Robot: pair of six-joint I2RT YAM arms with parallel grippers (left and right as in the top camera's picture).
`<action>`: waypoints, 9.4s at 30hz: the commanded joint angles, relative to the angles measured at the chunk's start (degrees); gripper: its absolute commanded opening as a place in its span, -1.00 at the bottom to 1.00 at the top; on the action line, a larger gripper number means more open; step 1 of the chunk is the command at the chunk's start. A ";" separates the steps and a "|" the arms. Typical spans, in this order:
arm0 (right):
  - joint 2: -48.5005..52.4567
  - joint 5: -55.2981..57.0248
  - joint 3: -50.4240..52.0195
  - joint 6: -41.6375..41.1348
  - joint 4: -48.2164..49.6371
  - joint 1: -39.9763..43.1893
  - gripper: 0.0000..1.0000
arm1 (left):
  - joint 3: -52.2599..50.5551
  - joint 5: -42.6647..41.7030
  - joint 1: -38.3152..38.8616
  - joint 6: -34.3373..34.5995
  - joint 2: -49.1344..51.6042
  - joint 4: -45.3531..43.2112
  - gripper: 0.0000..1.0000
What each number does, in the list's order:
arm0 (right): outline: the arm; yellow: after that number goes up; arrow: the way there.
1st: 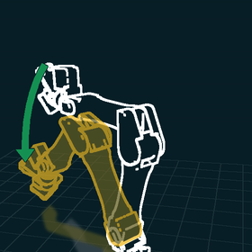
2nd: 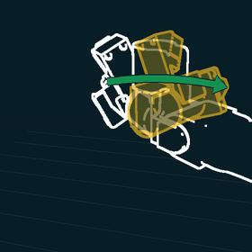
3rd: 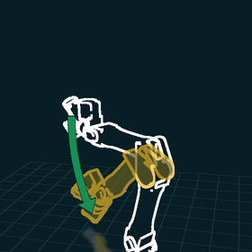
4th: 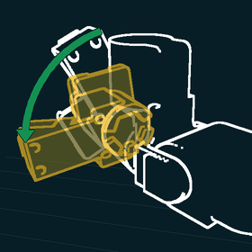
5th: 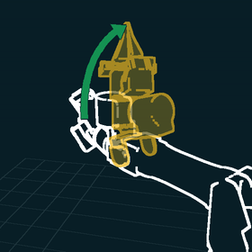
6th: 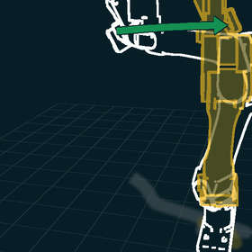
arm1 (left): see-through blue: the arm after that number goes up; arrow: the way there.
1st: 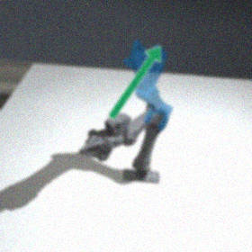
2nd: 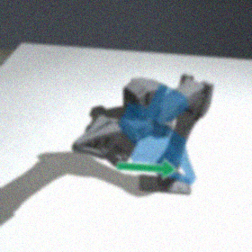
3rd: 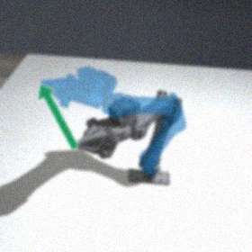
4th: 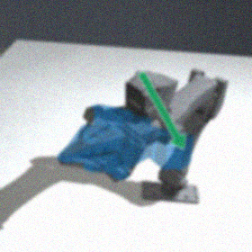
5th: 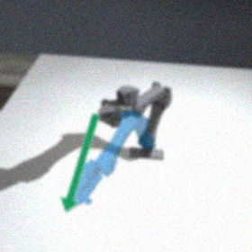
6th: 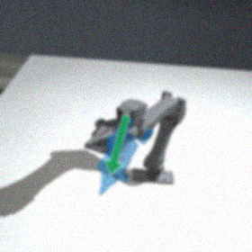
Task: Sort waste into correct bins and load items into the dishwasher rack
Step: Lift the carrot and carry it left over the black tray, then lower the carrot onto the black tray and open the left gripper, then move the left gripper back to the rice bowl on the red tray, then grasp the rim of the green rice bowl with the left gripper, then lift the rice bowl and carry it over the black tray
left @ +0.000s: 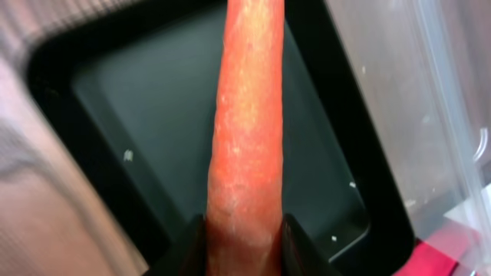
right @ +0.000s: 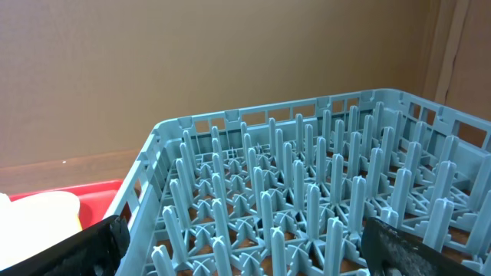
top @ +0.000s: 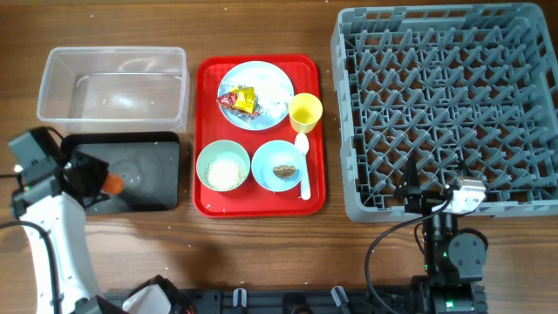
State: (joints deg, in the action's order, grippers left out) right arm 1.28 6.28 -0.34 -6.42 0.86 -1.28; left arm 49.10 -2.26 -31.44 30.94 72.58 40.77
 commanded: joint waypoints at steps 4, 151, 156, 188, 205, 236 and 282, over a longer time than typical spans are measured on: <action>0.07 0.57 0.04 -0.44 0.26 0.24 0.99 | -6.86 -4.92 -0.33 5.81 3.19 -9.11 -0.53; 0.07 0.57 0.04 -0.44 0.26 0.24 0.99 | 19.43 4.83 59.04 7.32 25.79 2.08 0.18; 0.07 0.57 0.04 -0.46 0.26 0.24 0.99 | 19.43 2.71 56.78 7.28 25.79 2.03 0.89; 0.07 0.57 0.04 -0.44 0.26 0.24 0.99 | 15.50 7.48 56.48 17.79 27.45 0.22 -0.21; 0.07 0.57 0.04 -0.44 0.26 0.24 0.99 | 15.50 7.26 56.46 17.97 31.56 -0.92 -0.57; 0.07 0.57 0.04 -0.44 0.26 0.24 0.99 | 15.52 4.68 56.41 12.74 25.00 4.35 -0.92; 0.07 0.57 0.04 -0.46 0.26 0.24 1.00 | 19.06 14.21 28.04 -0.76 2.03 20.41 -0.92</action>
State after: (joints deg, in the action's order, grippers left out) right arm 1.28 6.28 -0.34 -6.42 0.89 -1.28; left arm 66.61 6.87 -2.50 30.61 76.07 61.52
